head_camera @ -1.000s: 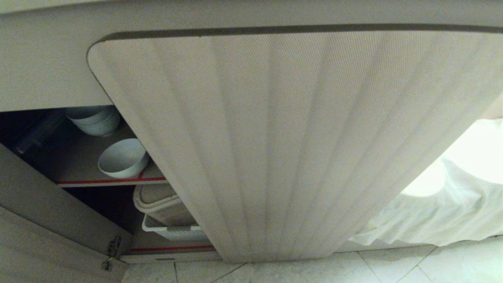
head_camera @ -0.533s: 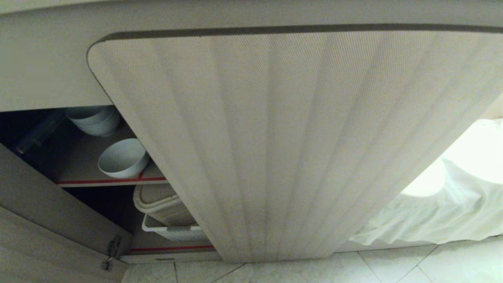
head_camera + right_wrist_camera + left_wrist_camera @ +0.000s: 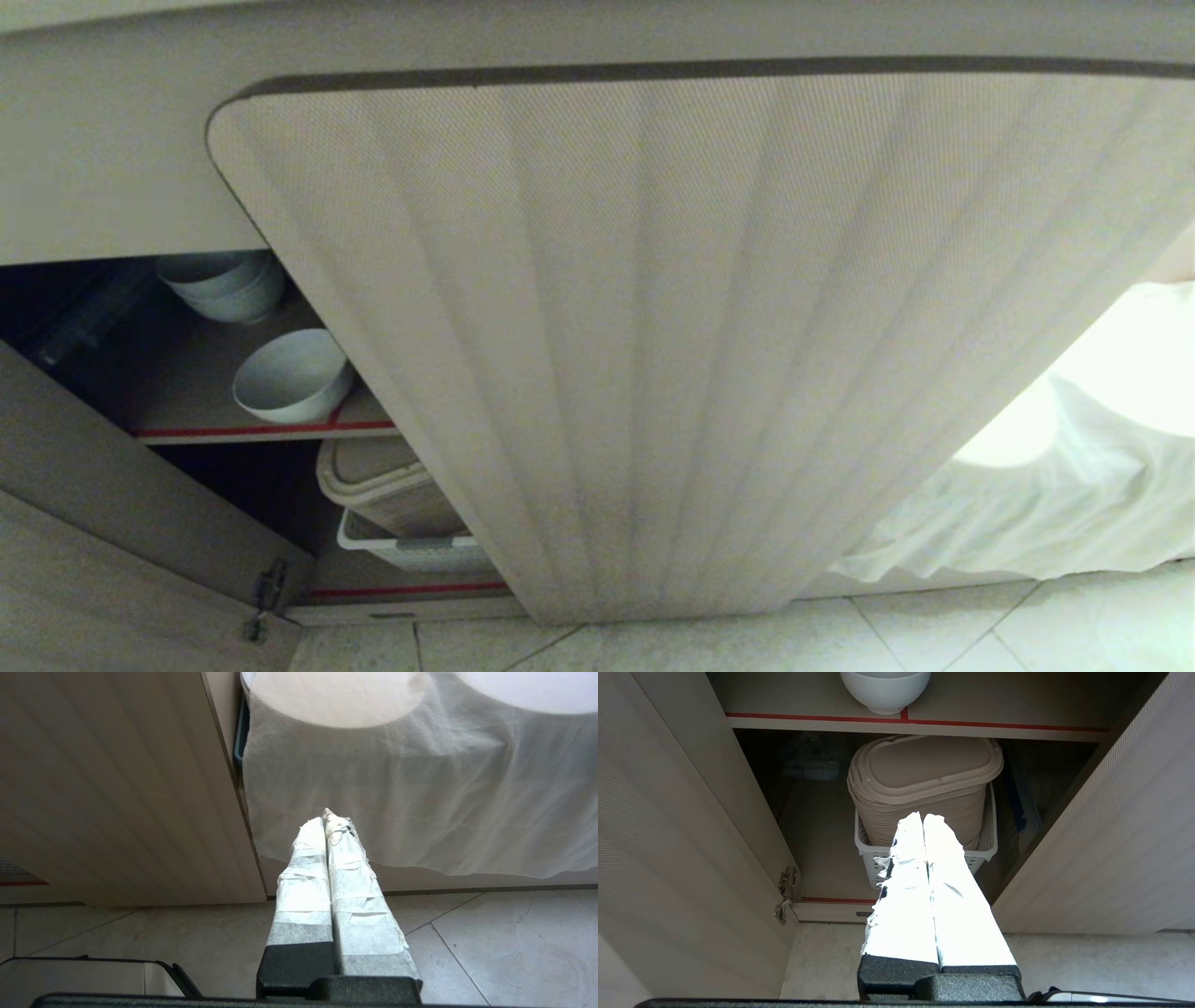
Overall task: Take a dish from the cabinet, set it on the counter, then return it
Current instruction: Close the cabinet door
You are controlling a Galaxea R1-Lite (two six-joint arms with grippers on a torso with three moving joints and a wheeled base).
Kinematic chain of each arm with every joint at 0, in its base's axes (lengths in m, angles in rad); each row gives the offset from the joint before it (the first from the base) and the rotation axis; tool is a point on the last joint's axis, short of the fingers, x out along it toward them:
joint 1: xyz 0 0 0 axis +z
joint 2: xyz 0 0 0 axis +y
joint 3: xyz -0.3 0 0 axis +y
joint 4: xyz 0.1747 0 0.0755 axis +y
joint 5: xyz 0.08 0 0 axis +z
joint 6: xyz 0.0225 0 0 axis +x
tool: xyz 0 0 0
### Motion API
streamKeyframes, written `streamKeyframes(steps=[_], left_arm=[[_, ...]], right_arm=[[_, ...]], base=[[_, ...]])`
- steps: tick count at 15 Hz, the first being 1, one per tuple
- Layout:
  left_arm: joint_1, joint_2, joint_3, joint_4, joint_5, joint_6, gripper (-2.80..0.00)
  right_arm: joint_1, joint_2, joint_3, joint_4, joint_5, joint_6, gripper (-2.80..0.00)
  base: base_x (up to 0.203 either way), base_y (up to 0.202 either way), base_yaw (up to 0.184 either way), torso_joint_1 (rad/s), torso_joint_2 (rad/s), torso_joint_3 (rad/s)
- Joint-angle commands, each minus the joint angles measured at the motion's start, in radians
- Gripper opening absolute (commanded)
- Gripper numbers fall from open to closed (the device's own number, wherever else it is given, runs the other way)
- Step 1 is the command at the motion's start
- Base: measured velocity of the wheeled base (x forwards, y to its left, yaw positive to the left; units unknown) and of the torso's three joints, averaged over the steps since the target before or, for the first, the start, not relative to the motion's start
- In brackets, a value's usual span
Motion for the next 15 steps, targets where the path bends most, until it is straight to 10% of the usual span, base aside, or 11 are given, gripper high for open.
streamKeyframes(steps=[1,8,15], left_arm=[[0.0,0.0,0.0,-0.001,-0.001,-0.001,-2.8],[0.0,0.0,0.0,0.001,-0.001,-0.003,-2.8],[0.0,0.0,0.0,0.001,-0.001,-0.004,-2.8]], right_arm=[[0.001,0.0,0.0,0.0,0.0,0.0,-2.8],[0.001,0.0,0.0,0.0,0.0,0.0,-2.8],[0.0,0.0,0.0,0.0,0.0,0.001,-2.8]], base=[[0.0,0.0,0.0,0.0,0.0,0.0],[0.0,0.0,0.0,0.0,0.0,0.0],[-0.175,0.0,-0.001,0.005,0.0,0.003]])
